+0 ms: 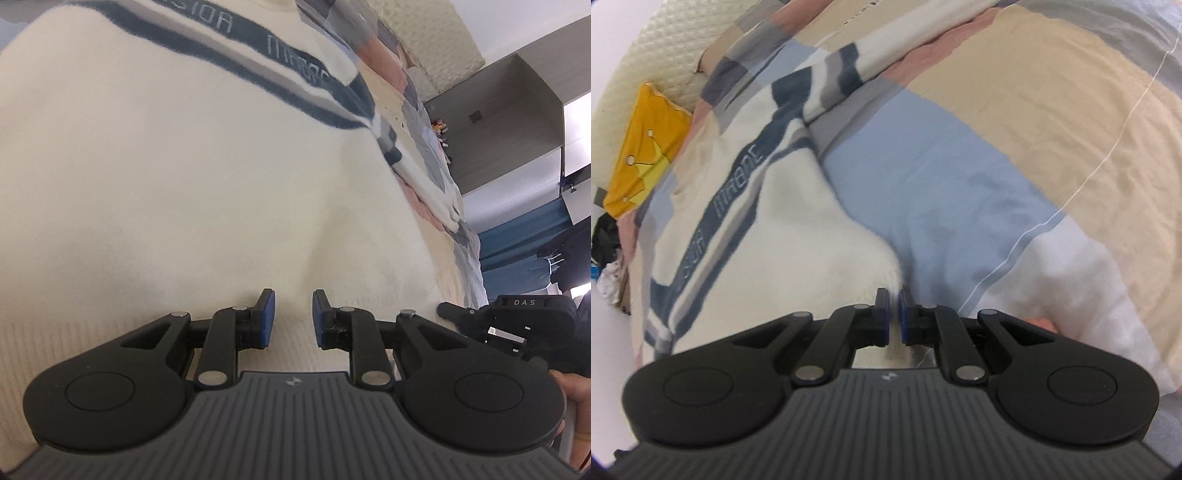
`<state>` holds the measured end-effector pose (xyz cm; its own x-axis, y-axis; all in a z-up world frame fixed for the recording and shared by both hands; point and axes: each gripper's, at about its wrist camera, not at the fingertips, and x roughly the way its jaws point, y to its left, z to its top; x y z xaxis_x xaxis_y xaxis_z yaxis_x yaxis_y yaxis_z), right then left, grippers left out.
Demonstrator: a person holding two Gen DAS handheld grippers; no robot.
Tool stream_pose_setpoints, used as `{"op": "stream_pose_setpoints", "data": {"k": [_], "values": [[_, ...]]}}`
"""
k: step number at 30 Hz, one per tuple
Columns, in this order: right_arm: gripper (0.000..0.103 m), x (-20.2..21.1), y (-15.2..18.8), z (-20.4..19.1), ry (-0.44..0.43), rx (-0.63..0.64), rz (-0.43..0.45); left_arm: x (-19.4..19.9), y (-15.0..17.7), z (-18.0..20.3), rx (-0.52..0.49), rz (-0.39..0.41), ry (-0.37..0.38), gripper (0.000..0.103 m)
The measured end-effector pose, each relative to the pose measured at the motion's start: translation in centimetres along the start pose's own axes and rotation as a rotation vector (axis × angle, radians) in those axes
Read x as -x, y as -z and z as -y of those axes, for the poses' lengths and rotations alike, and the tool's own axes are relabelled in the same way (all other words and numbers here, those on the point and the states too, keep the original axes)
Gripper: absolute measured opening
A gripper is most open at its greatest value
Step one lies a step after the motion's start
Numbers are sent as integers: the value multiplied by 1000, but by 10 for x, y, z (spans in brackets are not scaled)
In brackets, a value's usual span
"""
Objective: Fold large clothes
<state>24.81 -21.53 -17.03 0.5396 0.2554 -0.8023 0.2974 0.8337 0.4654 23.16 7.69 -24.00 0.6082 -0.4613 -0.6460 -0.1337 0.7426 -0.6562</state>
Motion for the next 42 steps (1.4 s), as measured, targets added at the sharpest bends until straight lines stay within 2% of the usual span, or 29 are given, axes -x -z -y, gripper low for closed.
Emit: {"op": "stream_pose_setpoints", "data": {"k": [6, 8, 10, 11, 17, 20, 23, 26, 28, 31, 33, 39, 42], "values": [[11, 13, -8, 7, 36, 24, 13, -2, -4, 9, -51, 14, -4, 24], [17, 17, -10, 11, 31, 22, 8, -1, -3, 12, -61, 17, -1, 24], [46, 20, -13, 12, 24, 20, 9, 0, -3, 13, -69, 20, 2, 24], [50, 21, -13, 10, 8, 25, 8, 0, -3, 14, -73, 21, 2, 26], [50, 10, -8, -18, -131, 49, 6, 9, -6, 8, -61, 60, -19, 30], [50, -6, -1, -43, -191, 132, -8, 18, -11, 1, -35, 99, -50, 31], [48, -32, 6, -67, -135, 289, 14, 26, -16, -3, -27, 141, -99, 31], [43, -56, 6, -70, -84, 329, 24, 31, -19, -6, -23, 173, -142, 31], [39, -69, 5, -63, -71, 318, 8, 32, -23, -9, -17, 184, -165, 31], [33, -87, 6, -47, -80, 236, -61, 30, -27, -15, 0, 190, -183, 31], [33, -89, 10, -41, -87, 208, -75, 27, -30, -17, 3, 186, -192, 31], [33, -85, 18, -47, -68, 257, -38, 18, -29, -13, -67, 171, -254, 31], [36, -75, 18, -49, -78, 287, 18, 13, -27, -5, -111, 171, -279, 33]]}}
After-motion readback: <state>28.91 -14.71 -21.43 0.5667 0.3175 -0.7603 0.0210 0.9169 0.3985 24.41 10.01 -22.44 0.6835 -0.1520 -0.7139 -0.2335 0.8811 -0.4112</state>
